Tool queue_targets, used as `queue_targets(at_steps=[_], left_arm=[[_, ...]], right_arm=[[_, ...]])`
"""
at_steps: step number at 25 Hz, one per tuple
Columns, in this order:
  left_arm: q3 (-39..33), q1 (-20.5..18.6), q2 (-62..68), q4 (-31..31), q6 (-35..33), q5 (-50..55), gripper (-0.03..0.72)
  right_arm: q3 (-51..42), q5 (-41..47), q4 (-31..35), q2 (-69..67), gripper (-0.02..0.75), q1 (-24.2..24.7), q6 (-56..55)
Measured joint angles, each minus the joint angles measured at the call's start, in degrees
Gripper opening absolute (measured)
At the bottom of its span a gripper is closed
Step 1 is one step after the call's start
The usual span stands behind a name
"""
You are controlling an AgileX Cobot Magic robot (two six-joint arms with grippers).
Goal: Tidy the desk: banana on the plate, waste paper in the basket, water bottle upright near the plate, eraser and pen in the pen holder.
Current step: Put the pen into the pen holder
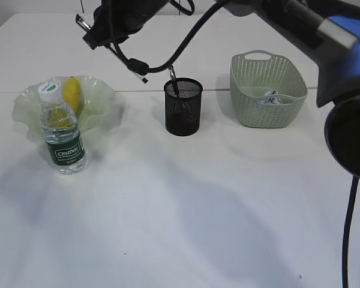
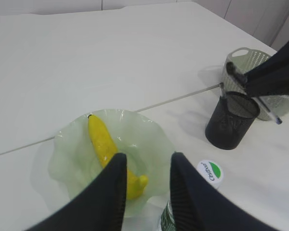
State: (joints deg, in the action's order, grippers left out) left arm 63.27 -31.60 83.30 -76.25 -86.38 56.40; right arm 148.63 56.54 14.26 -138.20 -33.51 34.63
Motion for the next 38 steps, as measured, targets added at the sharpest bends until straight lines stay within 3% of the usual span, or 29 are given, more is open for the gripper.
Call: queue_targets(at_steps=[21,29,38], left_arm=[[0.0,0.0,0.0,0.0,0.0,-0.1,0.214],[0.0,0.0,0.0,0.0,0.0,-0.1,0.214],[0.0,0.0,0.0,0.0,0.0,-0.1,0.214]], right_arm=[[2.9,-9.9,12.6,-0.1,0.045,12.8,4.4],[3.0,-11.5,20.0,-2.9,0.045,13.9,7.8],[3.0,-11.8,21.3,-4.9,0.045,14.2,8.6]])
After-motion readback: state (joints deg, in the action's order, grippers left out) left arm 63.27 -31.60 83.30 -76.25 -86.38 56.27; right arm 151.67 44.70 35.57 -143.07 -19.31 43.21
